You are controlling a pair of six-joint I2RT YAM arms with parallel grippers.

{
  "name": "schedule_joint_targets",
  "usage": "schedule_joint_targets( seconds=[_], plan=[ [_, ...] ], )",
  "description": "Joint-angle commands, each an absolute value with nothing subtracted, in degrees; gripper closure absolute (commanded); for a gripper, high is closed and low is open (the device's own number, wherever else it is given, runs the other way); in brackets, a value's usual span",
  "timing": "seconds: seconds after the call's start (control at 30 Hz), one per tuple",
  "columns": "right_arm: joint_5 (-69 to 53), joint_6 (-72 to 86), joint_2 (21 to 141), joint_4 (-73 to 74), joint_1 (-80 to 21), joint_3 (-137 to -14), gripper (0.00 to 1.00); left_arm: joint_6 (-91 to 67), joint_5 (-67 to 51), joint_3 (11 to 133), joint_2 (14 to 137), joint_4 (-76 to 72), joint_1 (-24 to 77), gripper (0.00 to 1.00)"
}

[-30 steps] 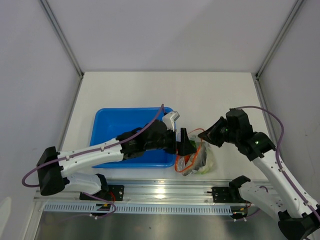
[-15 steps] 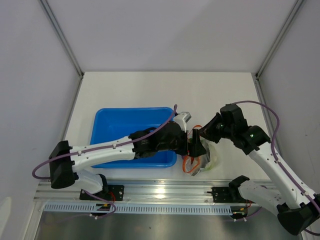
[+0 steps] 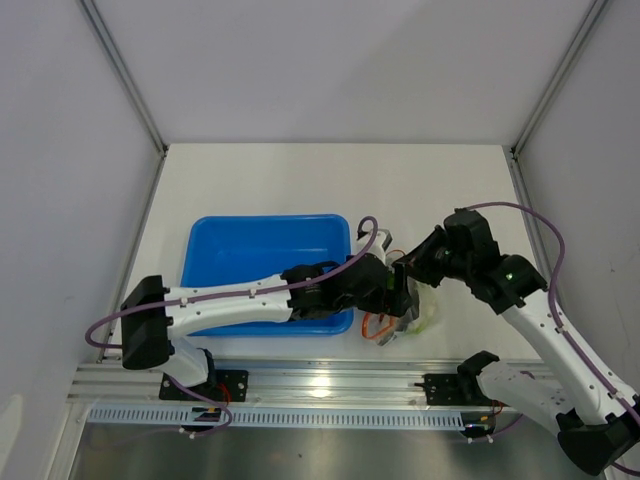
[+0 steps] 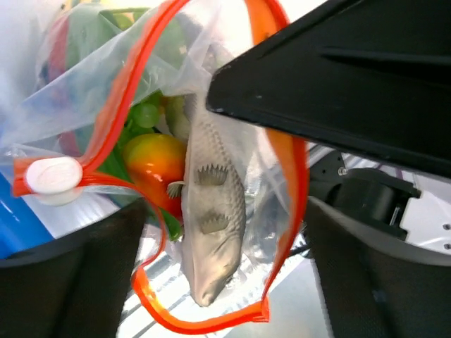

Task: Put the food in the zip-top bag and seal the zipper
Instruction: Place the zipper food storage bag at the center of the board.

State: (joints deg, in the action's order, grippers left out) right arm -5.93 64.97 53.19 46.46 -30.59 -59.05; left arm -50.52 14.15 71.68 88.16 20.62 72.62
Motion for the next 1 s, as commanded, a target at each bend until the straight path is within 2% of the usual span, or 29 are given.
schedule_joint_targets(
  seconds=[0.0,0.03,0.07,0.1,0.2,0.23,0.27,0.3,0.5,0.53,0.6,0.63,0.7,0.73,0.77,0.87,0.97],
  plan=[
    [-3.87,66.18,51.85,45.97,-30.85,-59.77,1.00,-49.32,16.26,70.75,88.42,17.50,72.95,0.13],
    [-3.87,66.01,51.94,46.14,-30.85,-59.68,1.00,-48.61,16.26,70.14,88.24,16.71,72.95,0.19],
    [-3.78,65.83,51.94,46.32,-30.85,-59.68,1.00,-47.73,15.13,69.18,87.63,15.92,72.95,0.45],
    [-3.69,65.66,51.94,46.41,-30.85,-59.68,1.00,-46.16,14.68,68.82,87.37,14.34,72.86,0.55],
    [-4.30,65.57,51.51,46.06,-30.85,-58.63,0.99,-45.36,13.11,68.73,87.63,15.03,72.07,0.76],
    [-4.39,65.74,51.16,45.88,-30.85,-58.10,0.98,-45.26,12.75,68.73,87.71,14.94,71.64,0.77],
    [-4.39,65.74,50.98,45.88,-30.85,-57.92,0.98,-45.09,12.48,68.38,87.71,14.51,71.46,0.91],
    [-4.39,65.66,50.80,45.79,-30.85,-57.75,0.96,-43.61,10.48,68.12,87.71,13.54,71.28,0.98],
    [-4.39,58.81,50.36,48.51,-27.26,-61.08,0.76,-33.61,3.70,72.59,89.21,16.16,70.40,0.99],
    [-5.00,57.15,50.19,49.21,-26.29,-61.78,0.68,-31.92,1.86,73.82,89.21,17.04,70.23,0.99],
    [-6.84,50.91,50.45,50.18,-22.96,-64.41,0.66,-27.10,-0.08,74.96,88.42,18.10,69.44,0.99],
    [-7.20,48.54,50.54,51.66,-21.98,-65.38,0.59,-25.85,-2.70,75.23,87.11,18.89,69.09,1.00],
    [-7.03,41.60,50.80,53.52,-20.31,-68.53,0.57,-21.11,-5.35,75.41,85.61,19.16,68.03,0.99],
    [-6.07,39.66,50.71,55.35,-19.00,-69.51,0.49,-17.35,-8.41,75.41,83.78,19.68,67.77,0.99],
    [-5.72,37.81,50.54,55.63,-18.55,-70.22,0.48,-15.49,-9.66,75.50,82.89,20.30,67.50,0.99],
    [-3.78,32.00,49.66,57.04,-16.79,-72.33,0.39,-7.25,-14.73,76.20,79.47,22.32,66.62,0.99],
    [-8.07,26.74,49.39,54.94,-15.38,-72.07,0.38,-0.04,-21.84,77.25,76.83,28.10,63.91,0.99]
  ],
)
